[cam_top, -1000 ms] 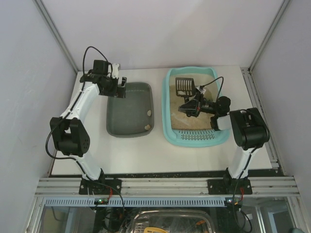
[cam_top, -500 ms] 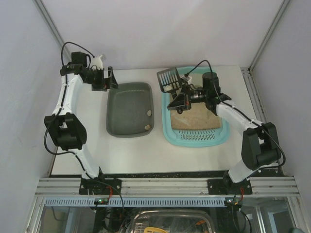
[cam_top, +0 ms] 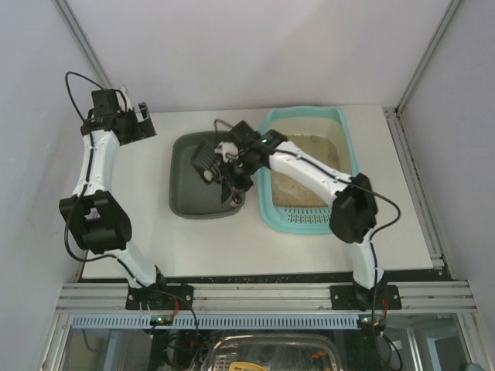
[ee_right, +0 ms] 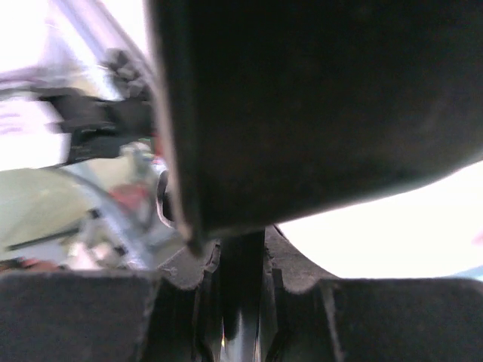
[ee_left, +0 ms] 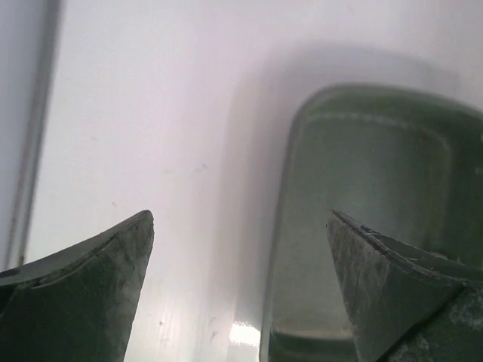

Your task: Clean the litter box

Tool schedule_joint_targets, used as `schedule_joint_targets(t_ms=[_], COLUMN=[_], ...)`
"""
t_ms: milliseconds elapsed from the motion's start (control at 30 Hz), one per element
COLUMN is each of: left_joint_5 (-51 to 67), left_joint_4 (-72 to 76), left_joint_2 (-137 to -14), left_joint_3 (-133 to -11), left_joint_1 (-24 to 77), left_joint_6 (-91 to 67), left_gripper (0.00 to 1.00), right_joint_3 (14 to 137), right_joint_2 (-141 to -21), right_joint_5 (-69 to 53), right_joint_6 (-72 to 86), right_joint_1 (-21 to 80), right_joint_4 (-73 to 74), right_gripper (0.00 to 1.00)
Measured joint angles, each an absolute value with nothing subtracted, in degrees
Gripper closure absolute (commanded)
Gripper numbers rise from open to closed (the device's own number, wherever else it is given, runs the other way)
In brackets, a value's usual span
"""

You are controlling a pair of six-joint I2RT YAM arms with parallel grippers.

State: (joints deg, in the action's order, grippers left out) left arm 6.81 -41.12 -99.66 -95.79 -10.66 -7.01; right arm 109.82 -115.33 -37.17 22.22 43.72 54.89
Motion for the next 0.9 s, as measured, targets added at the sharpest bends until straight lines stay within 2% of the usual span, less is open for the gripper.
schedule_joint_targets(t_ms=[200,500,700,900], left_joint_5=[0.1,2.6,2.7,3.3], left_joint_4=[-36.6,-32.1,-33.3,-33.5], left_joint_2=[-96.7,-94.8,-94.9,-94.9], left_joint_3=[-96.9,-96.9,-96.9,-96.3], left_joint_1=[-10.6,-10.5,-10.2,-7.9], left_joint_6=[-10.0,-13.3,-14.5,-16.4], left_gripper=[0.0,0.0,0.0,0.0], right_joint_3=[118.3,123.0,123.8,125.1], right_joint_2=[-125.1,-128.1,-128.1,-125.0], right_joint_5=[-14.2,16.8,27.8,29.3], right_joint_6=[17.0,13.7,13.5,15.5], right_joint_1=[52.1,58.6,57.8,55.5], right_joint_4=[65.1,71.3,72.3,72.9], right_gripper=[1.0,1.0,1.0,1.0])
